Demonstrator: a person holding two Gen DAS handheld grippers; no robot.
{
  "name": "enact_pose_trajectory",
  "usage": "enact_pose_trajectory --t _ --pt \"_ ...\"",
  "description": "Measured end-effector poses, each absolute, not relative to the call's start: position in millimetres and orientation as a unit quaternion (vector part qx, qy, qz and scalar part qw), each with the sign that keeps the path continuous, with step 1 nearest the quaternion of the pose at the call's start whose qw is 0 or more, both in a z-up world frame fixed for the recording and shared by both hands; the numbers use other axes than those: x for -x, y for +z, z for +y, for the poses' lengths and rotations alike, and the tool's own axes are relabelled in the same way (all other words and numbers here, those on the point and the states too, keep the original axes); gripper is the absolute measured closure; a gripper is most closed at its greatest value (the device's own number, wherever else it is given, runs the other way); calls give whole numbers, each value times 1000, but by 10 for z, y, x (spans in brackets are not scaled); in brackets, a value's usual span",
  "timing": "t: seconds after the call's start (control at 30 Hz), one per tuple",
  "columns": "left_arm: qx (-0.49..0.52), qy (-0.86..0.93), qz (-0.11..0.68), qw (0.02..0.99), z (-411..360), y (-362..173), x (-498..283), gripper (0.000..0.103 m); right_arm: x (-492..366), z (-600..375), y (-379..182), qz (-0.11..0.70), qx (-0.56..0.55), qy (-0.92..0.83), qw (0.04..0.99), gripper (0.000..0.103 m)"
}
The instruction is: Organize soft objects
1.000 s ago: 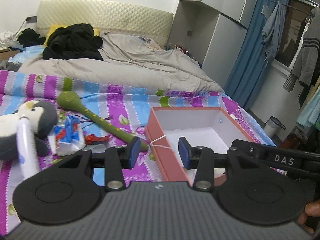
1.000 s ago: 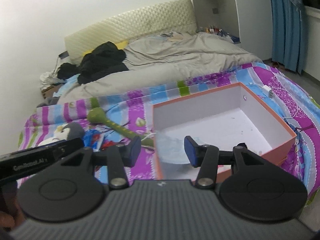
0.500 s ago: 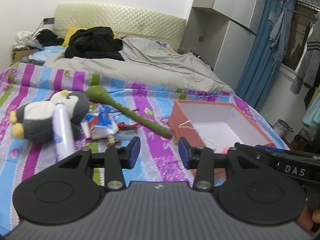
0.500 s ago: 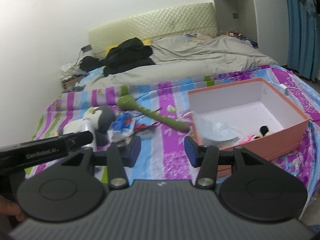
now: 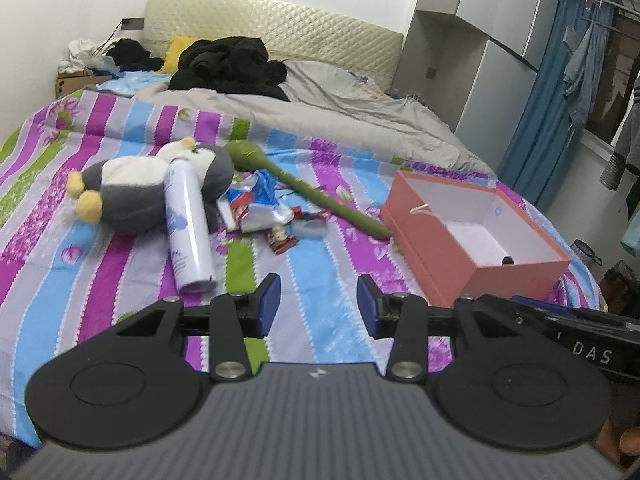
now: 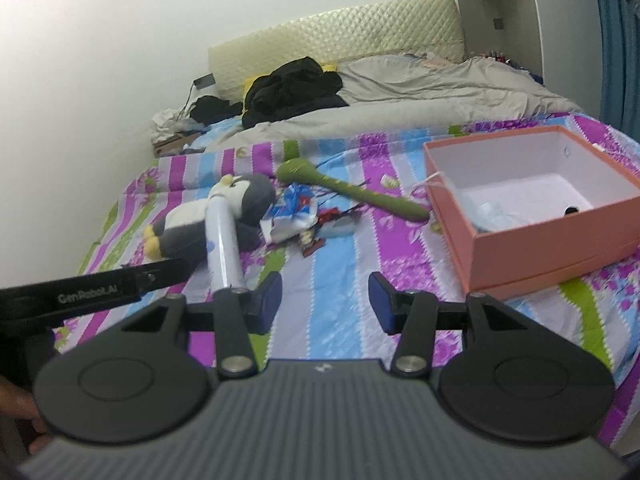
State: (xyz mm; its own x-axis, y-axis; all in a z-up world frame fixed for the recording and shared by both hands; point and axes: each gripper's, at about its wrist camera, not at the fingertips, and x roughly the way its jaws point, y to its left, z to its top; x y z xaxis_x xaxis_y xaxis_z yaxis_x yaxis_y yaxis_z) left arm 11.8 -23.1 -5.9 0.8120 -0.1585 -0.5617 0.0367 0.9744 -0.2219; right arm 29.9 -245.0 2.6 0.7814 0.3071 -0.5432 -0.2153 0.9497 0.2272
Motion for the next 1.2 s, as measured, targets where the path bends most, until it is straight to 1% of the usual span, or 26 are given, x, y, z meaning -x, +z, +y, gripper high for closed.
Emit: enact_pose_trajectory --t 0.13,0.27,0.43,0.77,1.07,1.2 --pt "103 -53 306 945 -184 -233 -97 55 -305 -2388 -139 300 -79 141 940 53" --pt "105 -52 309 944 -169 -418 -237 55 -344 -2388 -299 294 -87 147 940 53" --pt "122 -47 318 939 -122 -662 -501 55 -469 -2419 -510 289 -99 143 942 53" --pt "116 -34 342 932 -79 -1097 -1010 53 -901 -2405 -869 300 -110 143 937 52" --pt "115 -18 344 932 -13 -1285 -1399 50 -1409 -2390 -1075 307 -133 145 931 52" --pt "127 -11 342 931 43 -1332 -1595 46 -1668 -2392 -1130 307 -135 141 931 52"
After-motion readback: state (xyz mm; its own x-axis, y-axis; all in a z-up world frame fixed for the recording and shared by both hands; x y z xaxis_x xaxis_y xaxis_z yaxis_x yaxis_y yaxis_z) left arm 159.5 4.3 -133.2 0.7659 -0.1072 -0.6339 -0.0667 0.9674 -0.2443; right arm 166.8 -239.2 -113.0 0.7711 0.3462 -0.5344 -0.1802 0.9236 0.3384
